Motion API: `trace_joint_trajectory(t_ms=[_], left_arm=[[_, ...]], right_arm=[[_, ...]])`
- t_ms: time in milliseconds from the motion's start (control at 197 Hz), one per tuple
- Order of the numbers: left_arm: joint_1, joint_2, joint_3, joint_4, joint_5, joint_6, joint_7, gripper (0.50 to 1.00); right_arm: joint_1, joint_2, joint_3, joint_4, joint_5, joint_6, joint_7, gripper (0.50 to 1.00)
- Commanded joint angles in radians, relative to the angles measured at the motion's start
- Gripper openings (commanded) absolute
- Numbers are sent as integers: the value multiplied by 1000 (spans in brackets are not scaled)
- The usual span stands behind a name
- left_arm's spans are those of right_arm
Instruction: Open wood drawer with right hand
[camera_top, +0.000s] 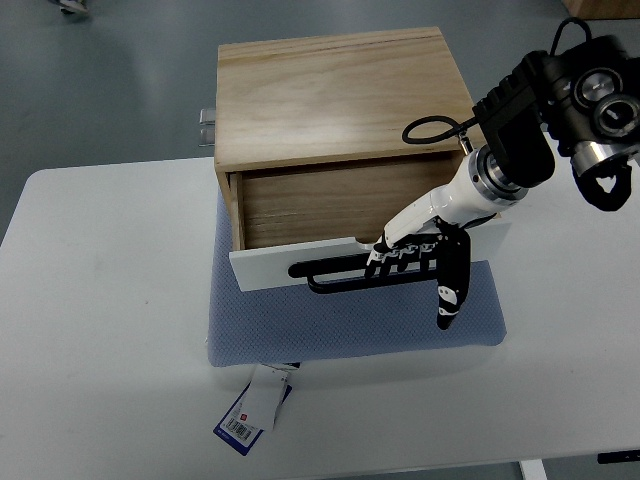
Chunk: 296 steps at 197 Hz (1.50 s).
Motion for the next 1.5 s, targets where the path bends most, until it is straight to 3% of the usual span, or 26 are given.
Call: trace_joint_trajectory(t_ms=[0, 213, 436, 562, 613, 618, 740, 821, 871, 876, 881, 927, 978, 983, 1013, 1069, 1084, 1236, 1494], left_arm=[[0, 0, 0, 0, 0, 0, 0, 1000], [0, 0, 0, 0, 0, -1, 0, 1000], [0, 0, 0, -1, 0, -1, 0, 1000], [0, 0, 2, -3, 0, -1, 0, 1000], [0, 0, 2, -3, 0, -1, 0, 1000], [0, 0, 2, -4, 0, -1, 0, 1000], [0, 0, 2, -11, 1, -1, 0, 1000], [0, 0, 2, -11, 3, -1, 0, 1000], [0, 0, 2, -11, 3, -1, 0, 1000], [0, 0, 2, -11, 3, -1, 2, 1000], [0, 0, 2, -11, 3, -1, 2, 1000], [0, 0, 2, -11, 3, -1, 2, 1000], [0, 0, 2, -11, 3, -1, 2, 1000], [0, 0, 2, -11, 3, -1, 2, 1000], [0, 0, 2, -11, 1, -1, 2, 1000], [0, 0, 2, -11, 1, -1, 2, 1000], [0, 0, 3, -9, 1, -1, 2, 1000], [0, 0, 3, -12, 1, 0, 2, 1000], [0, 0, 3, -12, 1, 2, 2, 1000]], right_arm=[[20, 0, 8, 0, 2, -1, 0, 940], [57, -2, 73, -4, 22, -8, 0, 940], [47, -74, 298, -245, 16, -83, 0, 940], [-83, -103, 439, -424, 10, -129, 69, 940], [-83, -103, 439, -424, 10, -129, 69, 940], [-162, -100, 518, -503, 10, -152, 103, 940], [-360, -79, 728, -694, 19, -215, 220, 942], [-485, -43, 861, -789, 22, -243, 307, 942], [-485, -43, 861, -790, 22, -243, 307, 942], [-567, -14, 951, -849, 24, -255, 374, 942], [-587, -8, 973, -863, 24, -257, 391, 942], [-658, 23, 1051, -911, 34, -258, 448, 942], [-658, 23, 1051, -911, 34, -258, 448, 942], [-734, 64, 1130, -961, 60, -258, 506, 942], [-776, 93, 1172, -987, 85, -258, 531, 940], [-776, 93, 1173, -987, 85, -258, 531, 940], [-842, 153, 1238, -1030, 146, -258, 565, 940], [-943, 257, 1337, -1099, 290, -255, 620, 942], [-1005, 331, 1354, -1149, 447, -235, 715, 944]])
